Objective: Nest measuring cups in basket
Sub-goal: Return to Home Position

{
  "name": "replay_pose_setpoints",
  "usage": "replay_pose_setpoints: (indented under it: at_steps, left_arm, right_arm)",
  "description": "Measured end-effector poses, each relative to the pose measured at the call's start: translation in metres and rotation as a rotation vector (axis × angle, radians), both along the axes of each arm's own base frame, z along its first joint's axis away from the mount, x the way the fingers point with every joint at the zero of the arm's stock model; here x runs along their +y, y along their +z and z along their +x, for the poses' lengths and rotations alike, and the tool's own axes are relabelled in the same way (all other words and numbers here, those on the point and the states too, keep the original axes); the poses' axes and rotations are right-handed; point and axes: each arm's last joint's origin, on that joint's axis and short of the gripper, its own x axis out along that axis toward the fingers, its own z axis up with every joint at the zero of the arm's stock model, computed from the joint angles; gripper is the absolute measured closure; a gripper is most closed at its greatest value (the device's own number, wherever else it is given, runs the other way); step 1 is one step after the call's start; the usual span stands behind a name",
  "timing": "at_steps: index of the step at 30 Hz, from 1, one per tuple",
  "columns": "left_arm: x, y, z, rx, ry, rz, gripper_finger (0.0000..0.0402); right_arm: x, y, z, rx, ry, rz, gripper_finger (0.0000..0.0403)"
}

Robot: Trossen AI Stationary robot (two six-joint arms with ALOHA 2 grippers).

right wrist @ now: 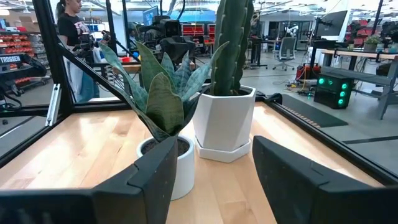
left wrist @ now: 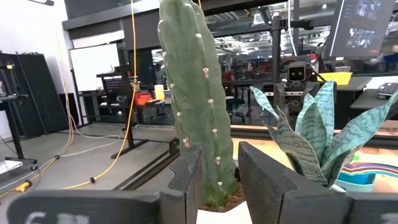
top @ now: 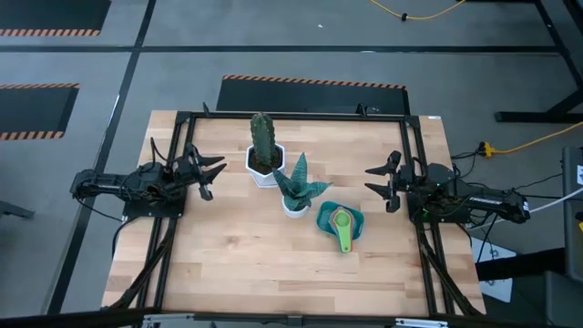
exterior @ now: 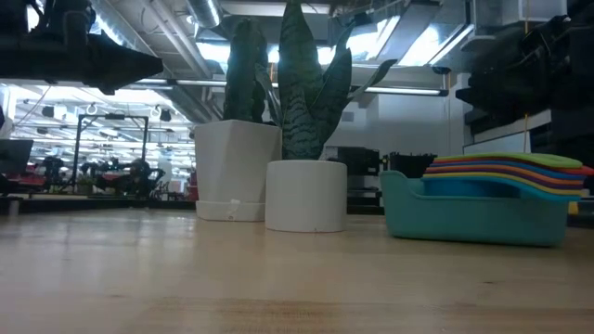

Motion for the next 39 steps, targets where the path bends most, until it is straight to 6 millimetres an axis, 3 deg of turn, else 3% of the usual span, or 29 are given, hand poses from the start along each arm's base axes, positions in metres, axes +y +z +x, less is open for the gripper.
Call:
replay_pose_setpoints:
  at_steps: [20, 31, 39]
  left_arm:
    - [0.000, -0.001, 0.000, 0.010, 0.007, -0.004, 0.0305]
    - [-0.009, -0.017, 0.005, 0.152, -0.316, -0.089, 0.0305]
    - [-0.009, -0.017, 0.005, 0.156, -0.320, -0.083, 0.0305]
  right_arm:
    - [0.000, 0.000, 0.000, 0.000, 0.001, -0.001, 0.0189]
    - [0.000, 0.000, 0.000, -0.001, 0.002, -0.001, 0.0189]
    - [0.000, 0.000, 0.000, -0.001, 0.002, 0.001, 0.0189]
